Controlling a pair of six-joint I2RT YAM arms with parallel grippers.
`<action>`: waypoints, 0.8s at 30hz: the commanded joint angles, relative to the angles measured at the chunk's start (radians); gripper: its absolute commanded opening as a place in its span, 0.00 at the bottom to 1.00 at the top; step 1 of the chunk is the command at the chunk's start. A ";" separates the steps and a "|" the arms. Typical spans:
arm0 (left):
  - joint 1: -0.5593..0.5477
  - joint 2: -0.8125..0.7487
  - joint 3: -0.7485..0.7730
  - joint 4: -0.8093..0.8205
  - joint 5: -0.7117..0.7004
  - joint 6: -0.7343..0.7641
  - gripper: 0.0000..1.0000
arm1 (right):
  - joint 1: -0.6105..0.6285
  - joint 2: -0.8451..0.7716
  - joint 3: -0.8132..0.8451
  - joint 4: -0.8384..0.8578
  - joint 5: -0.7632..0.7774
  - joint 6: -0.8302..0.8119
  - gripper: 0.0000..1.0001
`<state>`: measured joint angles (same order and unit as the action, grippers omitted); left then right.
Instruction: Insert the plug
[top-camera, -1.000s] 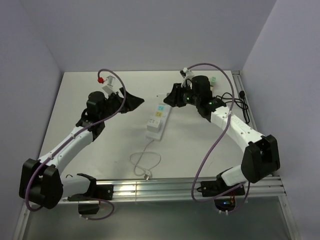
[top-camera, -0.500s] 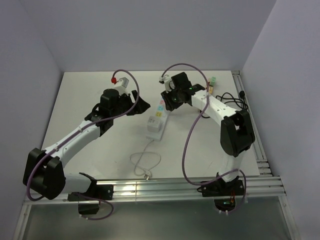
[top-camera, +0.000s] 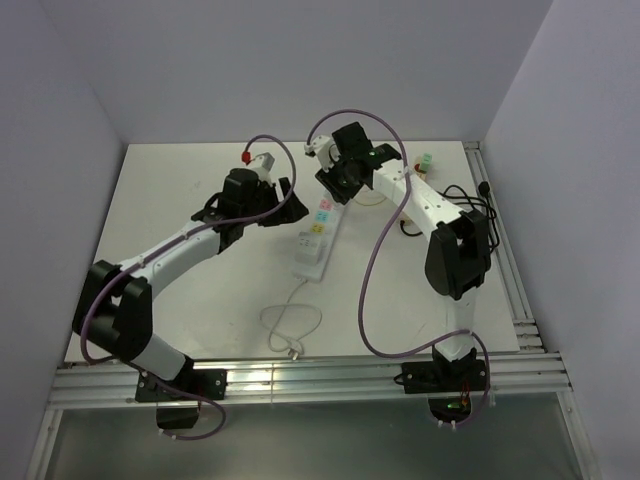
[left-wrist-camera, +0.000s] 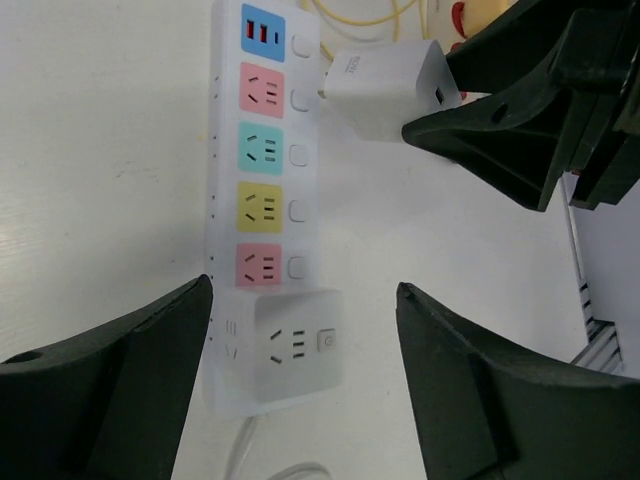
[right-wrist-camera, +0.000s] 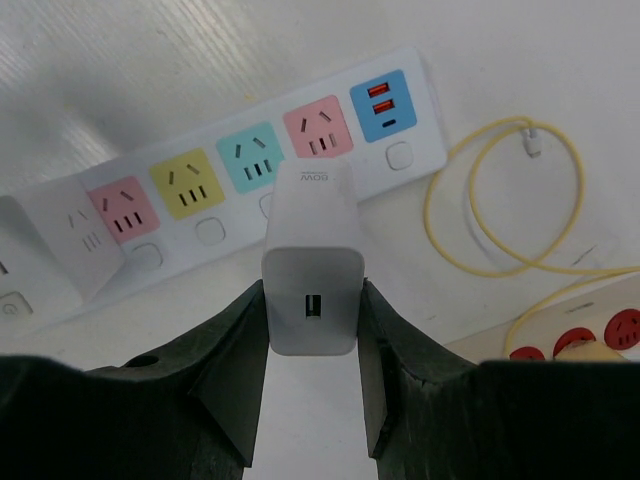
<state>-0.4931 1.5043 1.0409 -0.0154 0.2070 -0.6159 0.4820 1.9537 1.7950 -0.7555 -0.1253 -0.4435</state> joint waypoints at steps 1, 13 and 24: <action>-0.056 0.066 0.123 -0.091 -0.053 0.056 0.80 | -0.002 0.008 0.035 -0.039 0.053 -0.052 0.00; -0.203 0.100 0.146 -0.250 -0.270 0.090 1.00 | -0.108 -0.125 -0.016 0.038 0.061 0.061 0.00; -0.251 0.206 0.206 -0.282 -0.351 0.140 1.00 | -0.151 -0.154 -0.063 0.093 0.032 0.100 0.00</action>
<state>-0.7349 1.6699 1.1957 -0.2813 -0.1116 -0.5110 0.3359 1.8759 1.7401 -0.7258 -0.0902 -0.3595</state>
